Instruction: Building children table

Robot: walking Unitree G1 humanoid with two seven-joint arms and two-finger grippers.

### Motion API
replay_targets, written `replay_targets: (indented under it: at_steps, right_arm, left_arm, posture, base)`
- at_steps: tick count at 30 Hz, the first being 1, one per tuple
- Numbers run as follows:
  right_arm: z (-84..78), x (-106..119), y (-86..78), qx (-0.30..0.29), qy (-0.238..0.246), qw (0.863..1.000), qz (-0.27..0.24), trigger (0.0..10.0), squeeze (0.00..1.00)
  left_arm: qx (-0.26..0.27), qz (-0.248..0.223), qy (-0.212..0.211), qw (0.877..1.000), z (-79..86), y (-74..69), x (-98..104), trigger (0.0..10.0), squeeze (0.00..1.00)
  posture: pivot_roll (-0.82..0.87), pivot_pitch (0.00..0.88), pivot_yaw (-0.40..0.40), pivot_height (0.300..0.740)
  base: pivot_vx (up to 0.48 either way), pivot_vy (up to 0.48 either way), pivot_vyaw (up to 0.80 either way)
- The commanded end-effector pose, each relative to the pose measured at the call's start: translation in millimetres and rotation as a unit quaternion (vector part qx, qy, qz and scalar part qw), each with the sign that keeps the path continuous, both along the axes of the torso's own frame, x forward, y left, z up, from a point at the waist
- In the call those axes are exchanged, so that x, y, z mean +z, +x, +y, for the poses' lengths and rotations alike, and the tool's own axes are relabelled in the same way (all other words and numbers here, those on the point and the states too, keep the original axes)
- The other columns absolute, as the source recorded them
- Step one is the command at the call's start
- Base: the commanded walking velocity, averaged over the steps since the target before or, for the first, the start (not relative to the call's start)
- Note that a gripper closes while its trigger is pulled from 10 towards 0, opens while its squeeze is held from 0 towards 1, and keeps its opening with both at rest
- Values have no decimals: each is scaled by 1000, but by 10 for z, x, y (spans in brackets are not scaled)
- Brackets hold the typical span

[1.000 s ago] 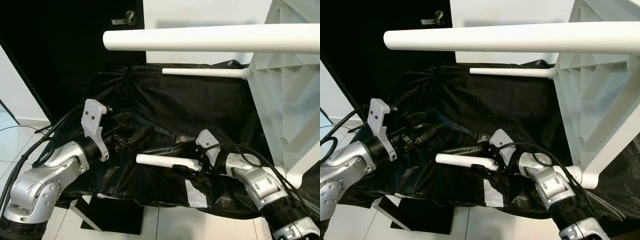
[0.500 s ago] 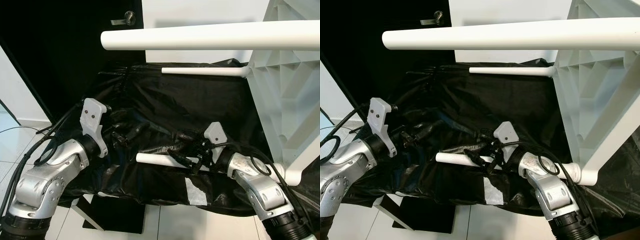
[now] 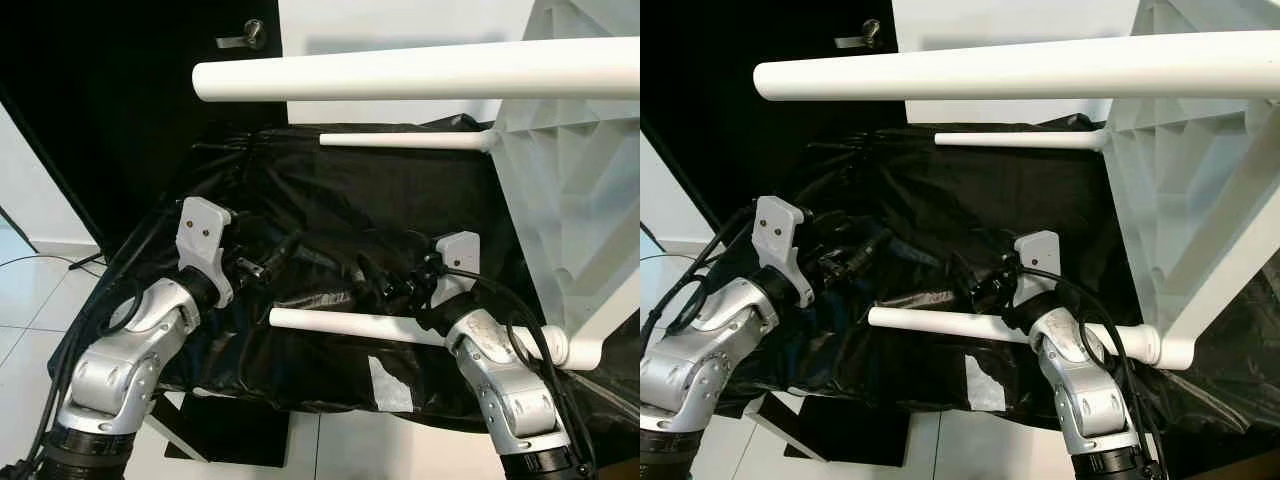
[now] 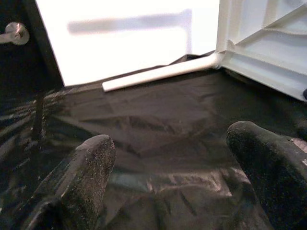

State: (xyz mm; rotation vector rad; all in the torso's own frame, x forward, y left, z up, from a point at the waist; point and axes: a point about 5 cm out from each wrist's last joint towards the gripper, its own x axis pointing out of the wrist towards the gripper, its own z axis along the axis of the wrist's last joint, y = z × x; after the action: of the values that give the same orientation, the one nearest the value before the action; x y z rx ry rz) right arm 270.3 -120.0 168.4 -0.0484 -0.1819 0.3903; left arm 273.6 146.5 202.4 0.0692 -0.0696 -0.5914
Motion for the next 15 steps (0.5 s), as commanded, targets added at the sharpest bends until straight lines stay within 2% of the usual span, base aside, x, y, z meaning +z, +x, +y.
replay_targets:
  at_steps: [1,3,5,8,15]
  right_arm:
    - [-3,11,-18,-9,-1,1000,-4,10000,0]
    - [-3,27,-34,-18,-7,1000,-13,10000,0]
    - [-43,7,-65,-38,0,999,-13,10000,0]
    - [-89,-35,-100,-51,7,999,-8,10000,0]
    - [-157,-145,-143,-65,4,998,12,10000,0]
  left_arm:
    - [37,0,0,999,38,19,-41,10000,0]
    - [48,-1,-9,999,40,13,-59,10000,0]
    - [67,3,-40,997,47,-10,-105,10000,0]
    - [82,7,-62,995,57,-32,-148,10000,0]
    - [98,39,-74,992,34,-52,-292,10000,0]
  posture:
    - [-17,0,21,740]
    - [-13,0,20,740]
    - [-9,0,18,740]
    - [-9,0,18,740]
    - [-6,0,18,740]
  base:
    - [0,0,0]
    - [0,0,0]
    - [0,0,0]
    - [0,0,0]
    - [0,0,0]
